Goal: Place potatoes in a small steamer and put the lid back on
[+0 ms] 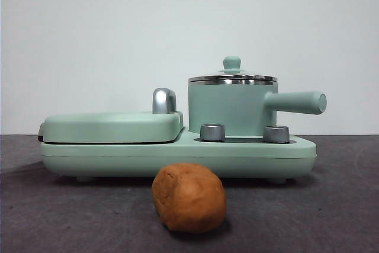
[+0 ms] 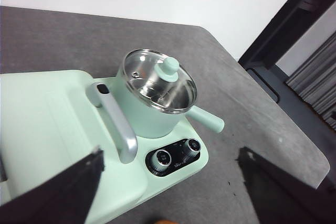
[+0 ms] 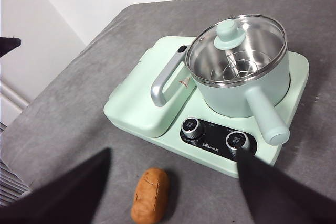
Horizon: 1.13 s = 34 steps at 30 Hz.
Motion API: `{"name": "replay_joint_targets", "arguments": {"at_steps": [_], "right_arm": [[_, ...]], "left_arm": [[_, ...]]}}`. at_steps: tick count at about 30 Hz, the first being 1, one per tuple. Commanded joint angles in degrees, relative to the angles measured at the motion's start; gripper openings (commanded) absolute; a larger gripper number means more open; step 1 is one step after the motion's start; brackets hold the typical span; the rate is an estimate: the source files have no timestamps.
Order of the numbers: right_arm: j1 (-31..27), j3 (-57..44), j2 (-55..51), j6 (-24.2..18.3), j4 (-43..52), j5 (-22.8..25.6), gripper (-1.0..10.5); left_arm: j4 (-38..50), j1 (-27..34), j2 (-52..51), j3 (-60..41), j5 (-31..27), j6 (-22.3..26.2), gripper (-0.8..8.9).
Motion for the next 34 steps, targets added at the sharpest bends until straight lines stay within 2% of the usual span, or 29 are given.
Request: {"name": "replay_joint_targets", "arguments": {"at_steps": [1,11,23,30,34], "right_arm": [[0.0,1.2,0.5,-0.9,0.3,0.0,4.5],[0.0,1.2,0.6,-0.8,0.5,0.0,4.5],[0.0,1.2,1.2,-0.6,-0.4,0.0,4.5],[0.0,1.2,1.2,-0.7,-0.4,0.0,4.5],[0.0,1.2,1.2,-0.9,-0.4,0.0,4.5]], "left_arm": [[0.3,-0.7,1.4,2.0,0.3,1.6,4.52],[-3.0,-6.6,10.9,9.9,-0.3,3.9,4.73],[-9.2,-18.8,31.6,29.8,-15.4,10.1,4.73],[-6.8,-23.7,43.3,36.7,-22.9,10.4,4.69],[-0.6,-25.3,48.6,37.2,-24.6,10.5,4.67]]}}
